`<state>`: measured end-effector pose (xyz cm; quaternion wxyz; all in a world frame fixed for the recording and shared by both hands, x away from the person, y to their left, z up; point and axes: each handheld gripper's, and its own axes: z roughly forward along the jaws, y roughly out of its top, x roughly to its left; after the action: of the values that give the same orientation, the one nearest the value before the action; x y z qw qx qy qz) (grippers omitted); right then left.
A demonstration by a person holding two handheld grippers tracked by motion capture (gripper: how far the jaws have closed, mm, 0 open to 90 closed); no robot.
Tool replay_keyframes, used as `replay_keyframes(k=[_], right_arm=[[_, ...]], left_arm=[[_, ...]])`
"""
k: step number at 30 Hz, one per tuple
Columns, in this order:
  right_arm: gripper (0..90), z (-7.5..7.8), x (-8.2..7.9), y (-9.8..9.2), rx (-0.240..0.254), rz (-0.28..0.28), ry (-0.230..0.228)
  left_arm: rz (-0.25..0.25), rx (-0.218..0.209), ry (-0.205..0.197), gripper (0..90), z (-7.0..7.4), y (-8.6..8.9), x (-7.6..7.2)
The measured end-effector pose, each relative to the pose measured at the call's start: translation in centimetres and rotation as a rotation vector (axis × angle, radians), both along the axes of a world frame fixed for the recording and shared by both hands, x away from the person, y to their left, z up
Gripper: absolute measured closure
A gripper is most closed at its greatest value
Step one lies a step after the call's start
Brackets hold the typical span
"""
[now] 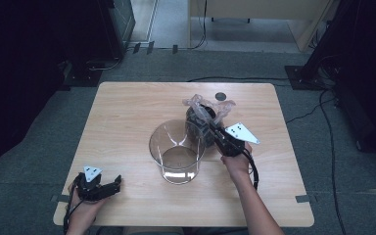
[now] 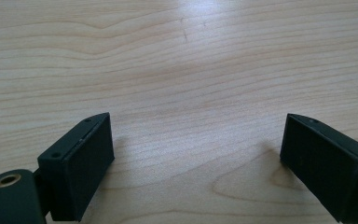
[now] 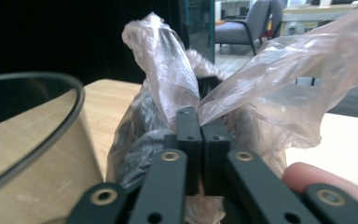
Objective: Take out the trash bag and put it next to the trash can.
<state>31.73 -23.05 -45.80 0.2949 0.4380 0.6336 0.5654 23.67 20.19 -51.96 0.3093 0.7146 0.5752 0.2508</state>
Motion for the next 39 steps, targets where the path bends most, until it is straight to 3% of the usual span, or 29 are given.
replay_keyframes(k=[5,9,14,20,26,39], right_arm=[[62.5,-0.1,-0.7,-0.7,0.003,0.035,0.006],[45.8,0.0,-1.4,-0.9,-0.035,0.073,0.013],[32.9,-0.1,-2.0,-1.3,-0.065,0.102,0.037],[16.8,-0.7,-2.7,-1.6,-0.108,0.098,0.083],[12.1,-1.6,-3.2,-2.6,-0.125,0.036,0.123],[3.9,-3.1,-4.7,-6.6,-0.135,-0.102,0.211]], left_arm=[[-0.001,0.001,0.001,9.3,0.0,0.0,0.0],[0.0,0.001,0.0,9.4,0.0,0.0,0.0],[0.0,0.001,0.0,9.4,0.0,0.0,0.0],[-0.001,0.001,0.001,9.4,0.0,0.0,0.0],[-0.001,0.001,0.001,9.4,0.0,0.0,0.0],[-0.001,0.002,0.001,9.4,0.0,0.0,0.0]])
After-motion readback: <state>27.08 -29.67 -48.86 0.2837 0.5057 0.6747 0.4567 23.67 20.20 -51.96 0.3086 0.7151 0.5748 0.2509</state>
